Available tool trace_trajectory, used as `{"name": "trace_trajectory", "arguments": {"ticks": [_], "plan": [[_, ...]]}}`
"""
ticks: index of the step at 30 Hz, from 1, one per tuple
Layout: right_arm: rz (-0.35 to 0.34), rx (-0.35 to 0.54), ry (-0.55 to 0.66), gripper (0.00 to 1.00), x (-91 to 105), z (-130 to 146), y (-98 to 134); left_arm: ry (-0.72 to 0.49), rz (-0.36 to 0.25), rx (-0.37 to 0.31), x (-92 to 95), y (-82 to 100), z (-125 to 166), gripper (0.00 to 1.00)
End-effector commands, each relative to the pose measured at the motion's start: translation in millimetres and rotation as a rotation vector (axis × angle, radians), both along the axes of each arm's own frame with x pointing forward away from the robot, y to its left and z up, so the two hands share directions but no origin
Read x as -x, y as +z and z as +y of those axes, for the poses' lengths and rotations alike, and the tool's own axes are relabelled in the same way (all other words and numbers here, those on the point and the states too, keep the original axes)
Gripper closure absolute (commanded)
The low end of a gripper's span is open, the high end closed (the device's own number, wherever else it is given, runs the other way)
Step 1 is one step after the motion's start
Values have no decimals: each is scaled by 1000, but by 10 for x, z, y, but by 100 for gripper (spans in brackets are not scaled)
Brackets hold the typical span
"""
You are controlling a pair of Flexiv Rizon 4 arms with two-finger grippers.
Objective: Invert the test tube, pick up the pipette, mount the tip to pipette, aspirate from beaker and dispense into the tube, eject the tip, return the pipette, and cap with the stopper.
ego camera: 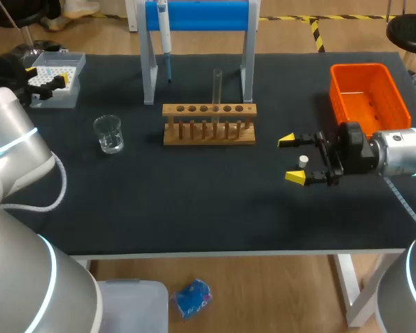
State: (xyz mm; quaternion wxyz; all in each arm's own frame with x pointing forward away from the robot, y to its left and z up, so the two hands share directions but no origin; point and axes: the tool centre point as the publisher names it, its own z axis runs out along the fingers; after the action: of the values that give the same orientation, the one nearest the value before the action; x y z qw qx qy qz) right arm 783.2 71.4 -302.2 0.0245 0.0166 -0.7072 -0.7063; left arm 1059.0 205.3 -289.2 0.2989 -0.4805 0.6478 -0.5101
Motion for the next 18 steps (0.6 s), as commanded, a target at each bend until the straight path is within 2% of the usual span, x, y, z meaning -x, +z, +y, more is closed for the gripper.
{"name": "trace_trajectory", "arguments": {"ticks": [1,10,12,13,14,15,18], "plan": [[-1,-1,0,0,3,-4,-7,-28,56,-13,-39,27,34,0],[-1,-1,0,0,3,-4,-7,-28,56,-13,-39,27,34,0],[-1,-1,0,0,3,-4,-7,-33,28,28,-77,0,-2,0],[-1,-1,0,0,3,-4,-7,-38,-1,-36,-114,-21,2,0],[-1,-1,0,0,3,-4,-7,-45,-19,-46,-147,-30,20,0],[-1,-1,0,0,3,-4,-7,-50,-21,-28,-177,-40,43,0],[-1,-1,0,0,3,-4,-7,-47,-22,-85,-260,-92,110,0]]}}
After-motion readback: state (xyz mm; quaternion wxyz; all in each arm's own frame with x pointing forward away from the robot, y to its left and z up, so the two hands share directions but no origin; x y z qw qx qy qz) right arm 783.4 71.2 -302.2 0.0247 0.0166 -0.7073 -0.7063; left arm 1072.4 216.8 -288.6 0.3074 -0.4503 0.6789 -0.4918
